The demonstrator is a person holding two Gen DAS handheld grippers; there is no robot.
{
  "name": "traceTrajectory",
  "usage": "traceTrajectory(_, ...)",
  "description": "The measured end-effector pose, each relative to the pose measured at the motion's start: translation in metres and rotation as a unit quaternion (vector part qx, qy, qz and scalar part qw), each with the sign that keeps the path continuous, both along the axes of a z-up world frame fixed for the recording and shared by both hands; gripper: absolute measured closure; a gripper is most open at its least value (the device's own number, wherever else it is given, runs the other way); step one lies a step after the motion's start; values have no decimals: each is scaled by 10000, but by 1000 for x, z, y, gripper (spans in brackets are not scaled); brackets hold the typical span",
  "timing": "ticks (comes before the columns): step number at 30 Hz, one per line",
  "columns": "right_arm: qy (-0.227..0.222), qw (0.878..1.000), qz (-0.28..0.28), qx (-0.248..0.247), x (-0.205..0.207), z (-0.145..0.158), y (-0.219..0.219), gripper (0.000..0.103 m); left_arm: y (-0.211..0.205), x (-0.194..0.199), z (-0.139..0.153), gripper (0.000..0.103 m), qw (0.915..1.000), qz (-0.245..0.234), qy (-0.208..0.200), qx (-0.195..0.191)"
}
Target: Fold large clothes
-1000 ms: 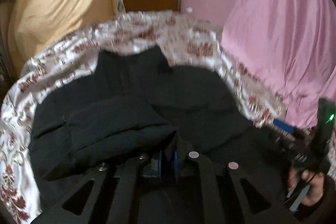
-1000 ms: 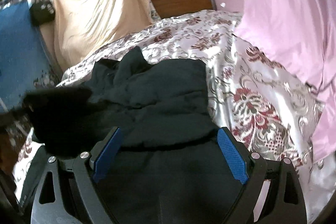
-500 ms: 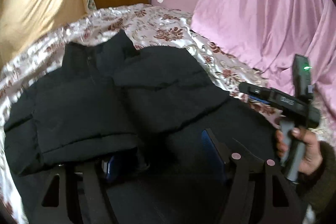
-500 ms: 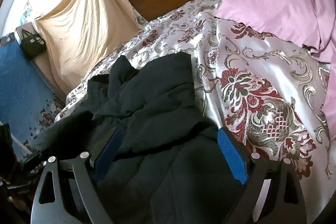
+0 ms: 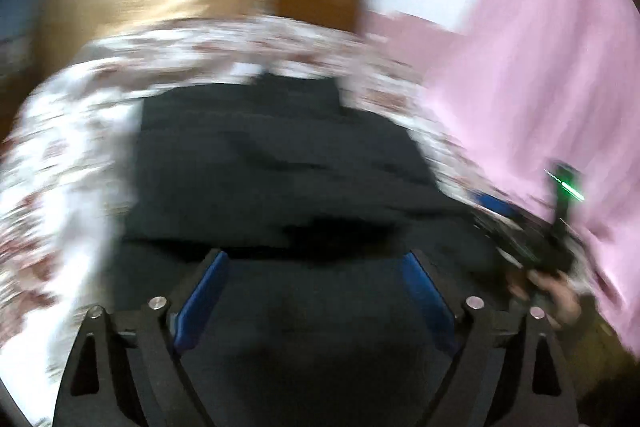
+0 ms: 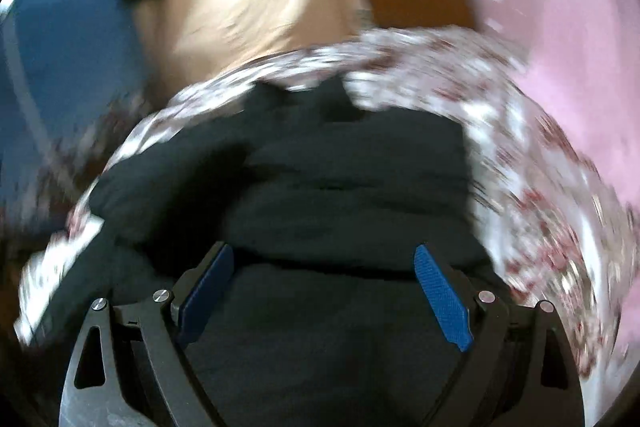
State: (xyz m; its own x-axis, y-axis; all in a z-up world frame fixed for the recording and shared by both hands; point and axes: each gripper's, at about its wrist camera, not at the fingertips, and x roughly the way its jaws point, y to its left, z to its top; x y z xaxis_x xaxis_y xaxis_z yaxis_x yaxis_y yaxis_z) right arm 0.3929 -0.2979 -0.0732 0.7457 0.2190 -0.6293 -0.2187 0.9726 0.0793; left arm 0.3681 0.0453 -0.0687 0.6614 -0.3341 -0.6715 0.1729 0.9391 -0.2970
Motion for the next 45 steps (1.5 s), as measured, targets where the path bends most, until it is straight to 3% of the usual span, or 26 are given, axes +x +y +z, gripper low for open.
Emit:
traceTrajectory(3, -289, 9936, 663, -866, -7, 10, 64, 14, 40, 11, -8, 12, 9938, 1076, 235, 153)
traceTrajectory(6, -723, 9780, 1252, -1507, -12, 17, 125, 14, 68, 20, -16, 12, 9845, 1685, 476, 89)
traceTrajectory(10, -857, 9589, 1845, -1979, -6, 18, 191, 15, 86, 24, -25, 12, 9786, 1944, 675, -13)
traceTrajectory(13, -936, 9440, 1984, -2464, -2, 8, 225, 16, 88, 27, -30, 12, 9786, 1933, 703, -73)
traceTrajectory(15, -1052, 9344, 1883, -2835, -1, 2, 240, 29, 87, 32, -32, 12, 9794, 1898, 688, -103)
traceTrajectory(16, -1140, 9306, 1801, -2977, -1, 2, 244, 46, 88, 33, -32, 12, 9797, 1885, 680, -117)
traceTrajectory(17, -1193, 9305, 1756, -2985, -2, 4, 245, 57, 88, 36, -32, 12, 9801, 1867, 670, -123)
traceTrajectory(18, -1273, 9352, 1665, -2853, -3, 10, 242, 62, 85, 41, -31, 12, 9809, 1828, 652, -97)
traceTrajectory(20, -1392, 9433, 1603, -2553, -8, 25, 234, 84, 78, 50, -29, 12, 9824, 1762, 623, 15)
traceTrajectory(23, -1690, 9555, 1155, -2125, -12, 54, 202, 90, 67, 64, -26, 12, 9831, 1722, 579, 208)
traceTrajectory(27, -1902, 9694, 252, -1531, -11, 86, 135, 90, 49, 82, -24, 12, 9835, 1682, 543, 386)
traceTrajectory(30, -1733, 9768, -401, -1195, 1, 92, 75, 90, 37, 89, -28, 12, 9848, 1607, 540, 388)
traceTrajectory(37, -830, 9890, -1163, -376, 37, 51, -26, 90, 14, 102, -46, 12, 9858, 1473, 598, 546)
traceTrajectory(40, -266, 9890, -1396, -417, 50, 24, -39, 80, 11, 103, -55, 12, 9846, 1418, 722, 723)
traceTrajectory(41, -146, 9873, -1534, -399, 48, 19, -48, 71, 12, 103, -55, 12, 9845, 1420, 715, 739)
traceTrajectory(43, -172, 9811, -1885, -391, 43, 19, -61, 52, 14, 100, -47, 12, 9844, 1486, 552, 760)
traceTrajectory(45, -383, 9770, -2051, -438, 38, 26, -67, 48, 13, 100, -35, 12, 9855, 1494, 268, 765)
